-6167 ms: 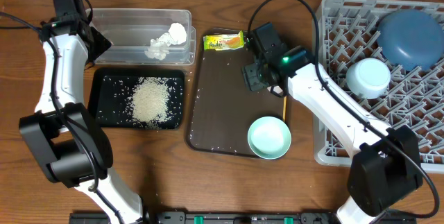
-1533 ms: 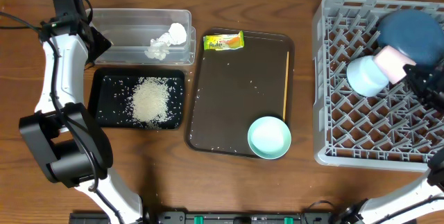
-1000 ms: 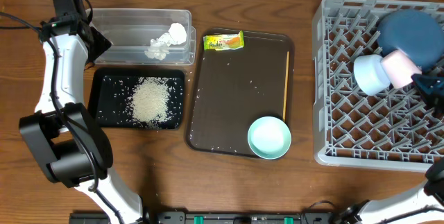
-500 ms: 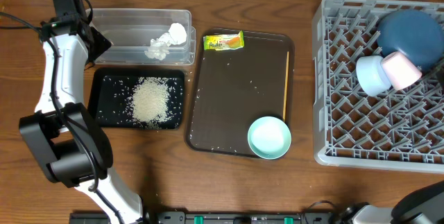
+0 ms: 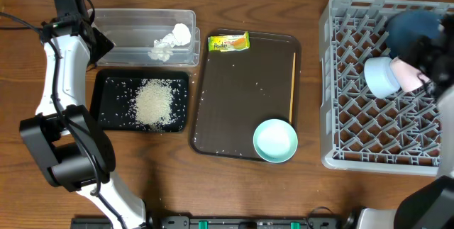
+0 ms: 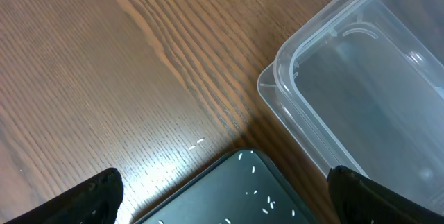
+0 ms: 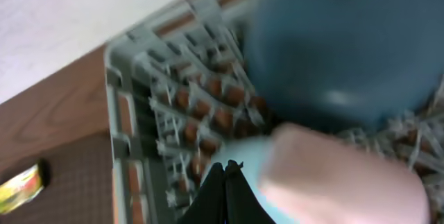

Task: Sort waste into correct bins and load items into the dishwasher rack
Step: 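Adjust the pink cup in the rack with the right gripper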

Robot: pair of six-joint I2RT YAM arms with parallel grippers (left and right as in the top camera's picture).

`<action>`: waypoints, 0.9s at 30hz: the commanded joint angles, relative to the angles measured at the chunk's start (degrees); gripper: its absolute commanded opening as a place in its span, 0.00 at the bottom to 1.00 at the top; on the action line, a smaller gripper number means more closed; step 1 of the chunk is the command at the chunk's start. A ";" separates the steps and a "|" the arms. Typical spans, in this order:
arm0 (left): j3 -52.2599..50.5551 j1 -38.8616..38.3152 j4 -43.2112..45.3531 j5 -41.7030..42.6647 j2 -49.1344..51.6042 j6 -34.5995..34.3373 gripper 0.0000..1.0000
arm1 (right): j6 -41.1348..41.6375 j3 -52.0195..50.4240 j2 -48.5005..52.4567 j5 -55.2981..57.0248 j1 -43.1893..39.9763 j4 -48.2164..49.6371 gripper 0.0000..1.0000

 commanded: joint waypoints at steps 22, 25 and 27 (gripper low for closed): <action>0.02 0.09 -0.15 -0.33 0.50 -0.55 0.96 | 0.31 -0.04 8.26 21.20 7.63 0.17 0.01; 0.02 0.09 -0.15 -0.33 0.50 -0.57 0.96 | 0.28 -0.04 8.26 22.84 7.58 -1.05 0.01; 0.02 0.09 -0.15 -0.33 0.52 -0.55 0.96 | 0.28 -0.04 8.26 24.04 7.56 -1.90 0.01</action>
